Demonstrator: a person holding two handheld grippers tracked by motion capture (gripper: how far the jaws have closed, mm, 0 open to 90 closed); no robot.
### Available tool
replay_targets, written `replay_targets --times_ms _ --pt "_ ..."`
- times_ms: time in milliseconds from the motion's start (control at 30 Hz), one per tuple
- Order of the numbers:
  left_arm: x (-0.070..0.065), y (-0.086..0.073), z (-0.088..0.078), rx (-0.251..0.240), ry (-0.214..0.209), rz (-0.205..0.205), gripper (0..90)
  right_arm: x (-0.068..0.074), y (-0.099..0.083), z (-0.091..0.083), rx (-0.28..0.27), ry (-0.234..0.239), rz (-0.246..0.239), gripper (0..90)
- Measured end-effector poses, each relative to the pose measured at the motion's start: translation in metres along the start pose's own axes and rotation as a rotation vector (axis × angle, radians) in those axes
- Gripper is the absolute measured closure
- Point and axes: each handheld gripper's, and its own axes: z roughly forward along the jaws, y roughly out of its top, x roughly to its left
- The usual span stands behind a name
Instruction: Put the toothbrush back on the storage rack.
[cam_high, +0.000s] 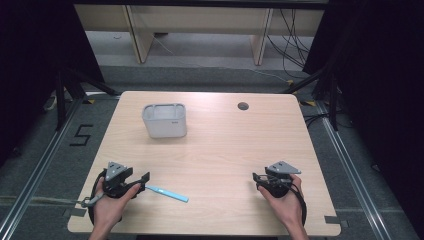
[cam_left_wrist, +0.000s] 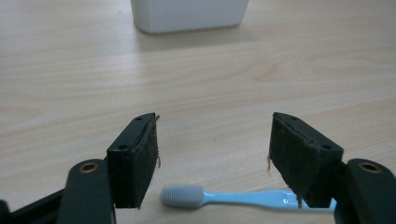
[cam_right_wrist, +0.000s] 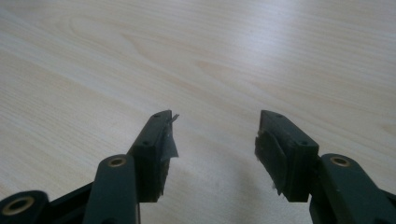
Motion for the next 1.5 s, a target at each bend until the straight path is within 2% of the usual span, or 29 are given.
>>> replay_targets --times_ms 67,100,133,167,200,233,333,367,400,467,533,567,633,667,733,767,800,867,900,933,967,1067,1100,1133,1233,1300,1333,1400,1500 --pt "-0.002 0.003 0.001 0.019 0.008 -0.001 33.4 -0.001 0.001 -0.003 -0.001 -0.016 -0.019 46.9" --pt "-0.004 0.007 0.001 0.052 0.016 0.004 31.7 0.001 0.001 -0.004 -0.019 -0.017 0.007 46.9" --pt "-0.005 0.012 0.002 0.111 0.02 0.032 29.8 -0.003 0.002 -0.005 -0.023 -0.024 -0.03 46.9" --pt "-0.007 0.016 0.004 0.148 0.017 0.033 27.8 0.001 0.002 -0.006 -0.019 -0.018 0.012 46.8" --pt "-0.009 0.021 0.006 0.178 0.015 0.024 27.8 0.001 0.002 -0.006 -0.019 -0.018 0.012 46.8" --pt "-0.01 0.026 0.007 0.21 0.008 0.024 25.1 -0.001 0.004 -0.008 -0.014 -0.014 -0.034 46.6" --pt "-0.014 0.042 0.01 0.257 0.027 0.025 20.7 0.0 0.005 -0.009 -0.012 -0.014 -0.018 46.4" --pt "-0.017 0.051 0.013 0.317 0.025 0.023 19.7 0.0 0.005 -0.01 -0.009 -0.029 -0.035 46.0" --pt "-0.017 0.051 0.013 0.317 0.025 0.023 19.5 0.0 0.005 -0.01 -0.009 -0.029 -0.035 46.0" --pt "-0.02 0.057 0.018 0.371 0.026 0.026 18.5 0.002 0.005 -0.008 -0.001 -0.012 -0.02 45.6" --pt "-0.024 0.06 0.024 0.436 0.029 0.043 17.2 0.001 0.006 -0.009 0.007 -0.024 -0.043 45.2" --pt "-0.028 0.061 0.031 0.481 0.031 0.034 16.3 0.004 0.006 -0.008 0.025 -0.013 -0.014 44.9" --pt "-0.029 0.062 0.033 0.508 0.039 0.049 15.9 0.005 0.006 -0.008 0.025 -0.016 -0.015 44.8" --pt "-0.031 0.064 0.037 0.56 0.046 0.071 15.5 0.003 0.007 -0.008 0.026 -0.023 -0.043 44.5" --pt "-0.032 0.062 0.04 0.59 0.053 0.094 15.3 0.002 0.006 -0.005 0.008 0.004 -0.062 44.4" --pt "-0.033 0.06 0.041 0.601 0.054 0.084 15.3 0.001 0.006 -0.006 0.019 -0.014 -0.077 44.3" --pt "-0.033 0.06 0.041 0.601 0.054 0.084 15.4 0.004 0.005 -0.007 0.035 -0.014 -0.035 44.2" --pt "-0.036 0.056 0.041 0.628 0.052 0.039 15.5 0.004 0.005 -0.006 0.037 -0.009 -0.036 44.2" --pt "-0.037 0.054 0.041 0.636 0.048 0.042 15.5 0.006 0.004 -0.005 0.025 -0.011 0.003 44.1" --pt "-0.037 0.051 0.041 0.642 0.046 0.034 15.5 0.006 0.004 -0.004 0.035 -0.002 0.005 44.1" --pt "-0.039 0.049 0.04 0.641 0.051 0.023 15.5 0.005 0.004 -0.004 0.041 -0.009 -0.026 44.1" --pt "-0.045 0.045 0.038 0.645 0.048 0.02 15.8 0.003 0.004 -0.003 0.03 -0.008 -0.047 44.1" --pt "-0.048 0.044 0.037 0.65 0.04 0.013 15.7 0.005 0.005 -0.005 0.05 -0.009 -0.023 44.1" --pt "-0.053 0.041 0.037 0.649 0.03 0.004 15.8 0.004 0.005 -0.003 0.045 0.015 -0.042 44.1" --pt "-0.057 0.039 0.036 0.646 0.027 -0.022 17.1 0.003 0.006 -0.004 0.053 0.001 -0.052 44.1" --pt "-0.063 0.037 0.037 0.649 0.024 -0.027 17.5 0.007 0.005 -0.003 0.051 0.01 0.012 44.1" --pt "-0.066 0.036 0.038 0.649 0.025 -0.023 17.6 0.004 0.006 -0.003 0.045 -0.01 -0.041 44.1" --pt "-0.07 0.034 0.04 0.662 0.02 -0.014 17.7 0.006 0.005 -0.001 0.046 -0.005 -0.018 44.1" --pt "-0.075 0.032 0.042 0.662 0.034 -0.053 18.4 0.005 0.005 -0.003 0.054 -0.007 -0.026 44.1"
